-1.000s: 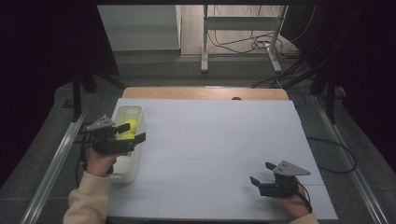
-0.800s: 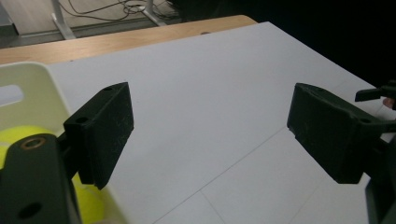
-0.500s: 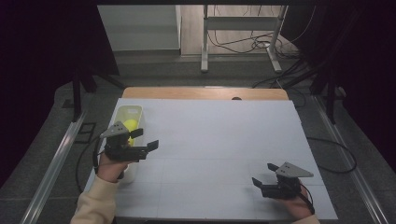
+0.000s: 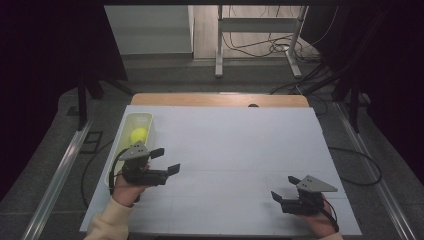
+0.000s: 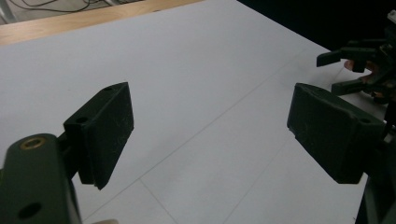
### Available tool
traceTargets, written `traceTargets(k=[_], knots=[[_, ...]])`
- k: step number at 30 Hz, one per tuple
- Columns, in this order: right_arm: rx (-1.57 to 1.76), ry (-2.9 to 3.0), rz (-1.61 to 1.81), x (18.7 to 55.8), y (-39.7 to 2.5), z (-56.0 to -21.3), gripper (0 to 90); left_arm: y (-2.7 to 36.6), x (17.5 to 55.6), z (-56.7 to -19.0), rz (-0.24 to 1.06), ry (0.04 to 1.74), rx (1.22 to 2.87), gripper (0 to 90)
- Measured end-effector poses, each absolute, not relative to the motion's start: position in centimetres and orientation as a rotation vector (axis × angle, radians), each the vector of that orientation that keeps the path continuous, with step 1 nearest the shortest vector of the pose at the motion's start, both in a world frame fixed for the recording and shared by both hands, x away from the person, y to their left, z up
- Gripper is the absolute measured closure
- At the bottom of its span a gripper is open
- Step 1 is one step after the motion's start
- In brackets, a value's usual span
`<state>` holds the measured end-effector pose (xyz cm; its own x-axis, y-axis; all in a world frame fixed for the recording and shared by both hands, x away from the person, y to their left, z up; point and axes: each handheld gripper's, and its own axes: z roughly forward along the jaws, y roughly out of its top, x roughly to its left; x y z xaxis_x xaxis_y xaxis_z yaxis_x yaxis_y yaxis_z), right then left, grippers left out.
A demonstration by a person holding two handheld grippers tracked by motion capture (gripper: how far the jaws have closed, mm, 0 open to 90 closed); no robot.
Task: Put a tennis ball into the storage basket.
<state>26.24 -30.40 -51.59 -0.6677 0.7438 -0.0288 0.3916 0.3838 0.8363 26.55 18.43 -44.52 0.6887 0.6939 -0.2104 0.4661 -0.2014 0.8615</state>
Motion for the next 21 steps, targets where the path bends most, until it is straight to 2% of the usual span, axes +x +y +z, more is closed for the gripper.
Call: traceTargets(k=[21], knots=[[0.983, 2.249, 1.202, 26.0, -30.4, -51.7, 16.2, 16.3, 23.8, -47.9, 0.257, 0.801, 1.915, 15.2]])
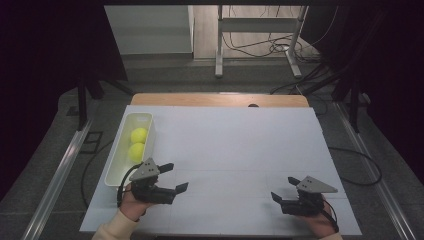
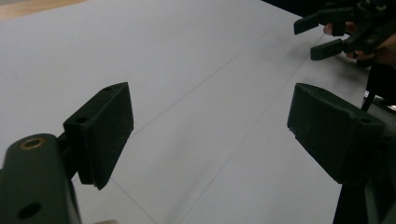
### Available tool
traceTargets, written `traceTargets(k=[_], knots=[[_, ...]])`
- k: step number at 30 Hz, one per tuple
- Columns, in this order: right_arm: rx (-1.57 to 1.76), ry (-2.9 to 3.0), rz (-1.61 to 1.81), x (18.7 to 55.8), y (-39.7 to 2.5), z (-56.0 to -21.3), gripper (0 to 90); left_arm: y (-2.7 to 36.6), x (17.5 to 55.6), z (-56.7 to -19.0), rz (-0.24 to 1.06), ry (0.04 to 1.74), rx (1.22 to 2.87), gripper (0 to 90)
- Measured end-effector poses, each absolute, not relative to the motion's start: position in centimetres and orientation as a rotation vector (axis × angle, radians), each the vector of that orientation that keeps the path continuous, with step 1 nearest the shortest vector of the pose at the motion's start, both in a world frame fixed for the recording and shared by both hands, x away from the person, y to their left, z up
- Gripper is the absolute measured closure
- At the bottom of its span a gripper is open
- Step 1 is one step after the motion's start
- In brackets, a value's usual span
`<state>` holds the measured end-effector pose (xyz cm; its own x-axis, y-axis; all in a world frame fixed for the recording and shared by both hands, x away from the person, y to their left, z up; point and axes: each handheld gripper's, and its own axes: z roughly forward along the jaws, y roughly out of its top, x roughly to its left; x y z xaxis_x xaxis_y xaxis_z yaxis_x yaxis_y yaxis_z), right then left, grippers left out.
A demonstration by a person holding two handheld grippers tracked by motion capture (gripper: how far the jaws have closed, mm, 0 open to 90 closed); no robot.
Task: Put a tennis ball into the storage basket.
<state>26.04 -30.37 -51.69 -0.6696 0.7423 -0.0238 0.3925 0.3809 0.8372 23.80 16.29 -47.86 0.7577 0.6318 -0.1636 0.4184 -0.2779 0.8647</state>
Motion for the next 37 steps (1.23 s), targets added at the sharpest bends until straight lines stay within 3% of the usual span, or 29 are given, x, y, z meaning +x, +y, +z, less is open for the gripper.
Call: traceTargets(k=[17, 37], knots=[[0.982, 2.259, 1.198, 25.5, -30.3, -51.8, 16.1, 16.7, 22.0, -51.2, 0.295, 0.831, 1.953, 15.0], [0.944, 2.292, 1.234, 25.2, -30.2, -51.8, 16.0, 16.8, 22.4, -51.5, 0.296, 0.859, 1.952, 15.2]])
